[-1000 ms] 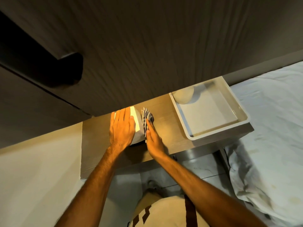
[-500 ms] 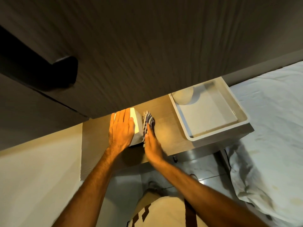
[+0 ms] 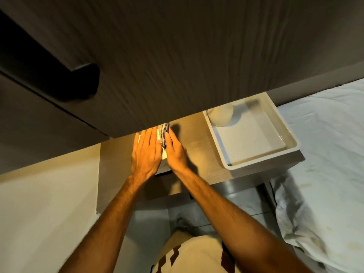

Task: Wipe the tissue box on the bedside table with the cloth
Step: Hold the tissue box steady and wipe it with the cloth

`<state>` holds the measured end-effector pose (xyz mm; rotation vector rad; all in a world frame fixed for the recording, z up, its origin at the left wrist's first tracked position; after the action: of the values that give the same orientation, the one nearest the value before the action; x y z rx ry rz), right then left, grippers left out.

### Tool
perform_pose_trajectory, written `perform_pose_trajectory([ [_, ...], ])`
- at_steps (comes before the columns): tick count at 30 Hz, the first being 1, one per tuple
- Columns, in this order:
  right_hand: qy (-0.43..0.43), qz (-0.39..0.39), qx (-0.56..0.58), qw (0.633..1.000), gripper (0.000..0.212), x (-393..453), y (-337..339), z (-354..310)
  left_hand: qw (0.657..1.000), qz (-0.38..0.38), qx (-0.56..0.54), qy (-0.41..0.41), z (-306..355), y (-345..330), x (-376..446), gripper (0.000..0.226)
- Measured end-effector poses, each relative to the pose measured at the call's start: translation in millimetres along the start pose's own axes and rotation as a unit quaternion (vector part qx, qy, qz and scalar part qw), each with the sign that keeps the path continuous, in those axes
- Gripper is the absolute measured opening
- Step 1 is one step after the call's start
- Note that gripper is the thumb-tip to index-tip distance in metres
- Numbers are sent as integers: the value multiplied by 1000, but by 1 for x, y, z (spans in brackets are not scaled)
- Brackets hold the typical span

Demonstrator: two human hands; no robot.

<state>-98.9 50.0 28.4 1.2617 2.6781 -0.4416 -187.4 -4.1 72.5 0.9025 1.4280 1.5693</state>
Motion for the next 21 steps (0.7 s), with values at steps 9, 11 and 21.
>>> perform_pose_trajectory([
  [9, -26, -24, -21, 999, 38, 24, 15, -22, 999, -43, -18, 17, -9, -9, 2, 65],
  [11, -23, -48, -53, 997, 41, 27, 8, -26, 999, -37, -27, 15, -8, -8, 1, 67],
  [21, -22, 5, -76, 997, 43, 20, 14, 2, 998, -40, -33, 25, -7, -6, 3, 65],
])
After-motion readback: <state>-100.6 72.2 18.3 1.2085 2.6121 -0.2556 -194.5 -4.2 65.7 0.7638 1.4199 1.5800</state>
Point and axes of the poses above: each hand's wrist, its own x-axis towards the middle knuckle, its own y-axis out of the back of the hand, z = x × y, the point moved 6 cm from there along x, towards the middle knuckle, and after that the axes turned 8 degrees about -z, right-handed, at the moved point
